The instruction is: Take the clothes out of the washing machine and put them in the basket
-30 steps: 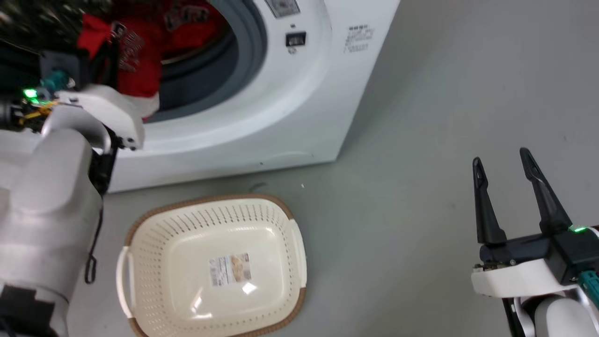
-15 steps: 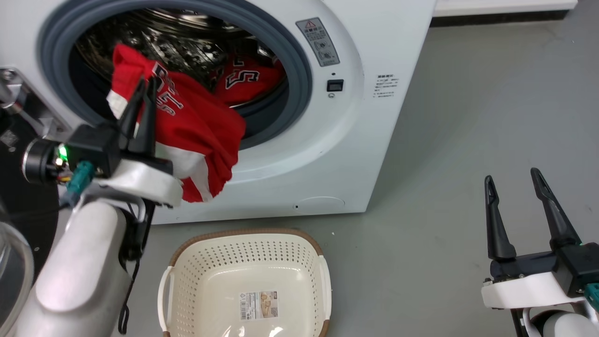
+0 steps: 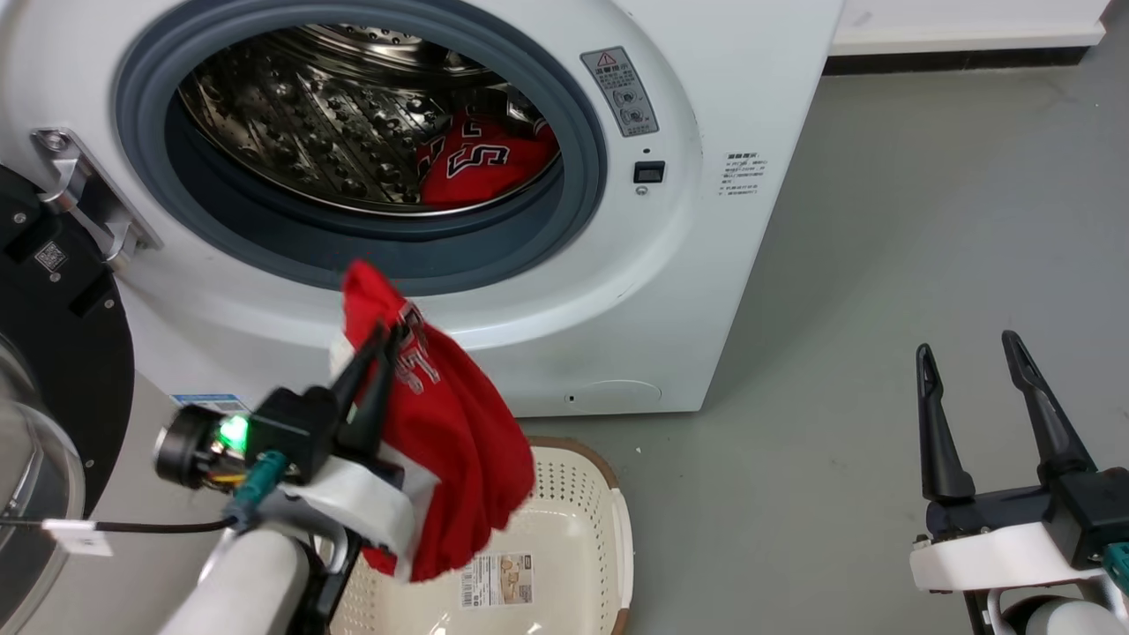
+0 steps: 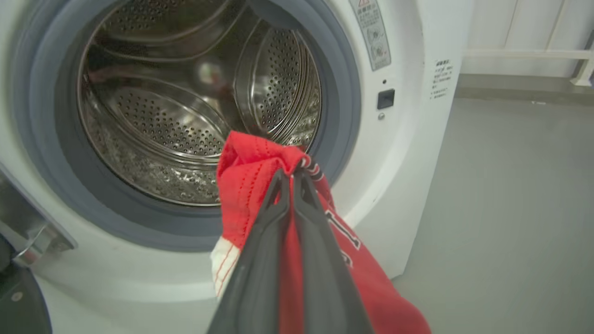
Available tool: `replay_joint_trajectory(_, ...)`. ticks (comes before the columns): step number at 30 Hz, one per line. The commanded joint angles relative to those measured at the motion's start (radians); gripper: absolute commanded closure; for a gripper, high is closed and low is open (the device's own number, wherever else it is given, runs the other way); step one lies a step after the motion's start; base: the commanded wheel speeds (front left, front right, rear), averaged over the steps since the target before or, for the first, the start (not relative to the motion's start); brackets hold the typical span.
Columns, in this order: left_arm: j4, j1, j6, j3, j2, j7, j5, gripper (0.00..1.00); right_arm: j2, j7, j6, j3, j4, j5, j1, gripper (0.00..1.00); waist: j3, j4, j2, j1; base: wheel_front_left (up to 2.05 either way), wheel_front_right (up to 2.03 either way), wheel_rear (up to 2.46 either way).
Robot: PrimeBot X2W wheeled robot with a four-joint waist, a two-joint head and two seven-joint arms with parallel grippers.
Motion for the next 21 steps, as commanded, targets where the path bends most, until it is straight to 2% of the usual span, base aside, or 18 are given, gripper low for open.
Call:
replay_joint_trajectory(1, 0.022, 0.019, -0.01, -0.016, -0.002, 0.014, -0.004, 1.0, 0.001, -0.002, -0.001, 0.002, -0.002, 0.009, -0.006, 0.0, 0.018, -0.005, -0.0001, 0.0001, 0.0, 0.0, 0.0)
replay_joint_trajectory(11, 0.294, -0.029, -0.077, -0.101, -0.049, 0.051, 0.001, 1.0, 0.002, -0.002, -0.001, 0.009, -0.022, 0.009, -0.074, 0.0, 0.188, -0.052, -0.0001, 0.0001, 0.0, 0.0, 0.0)
replay_joint_trajectory(21, 0.637, -0.214, -0.131, -0.147, -0.081, 0.051, 0.04, 1.0, 0.002, -0.002, -0.001, 0.004, -0.054, 0.024, -0.179, 0.0, 0.421, -0.132, -0.0001, 0.0001, 0.0, 0.0, 0.0)
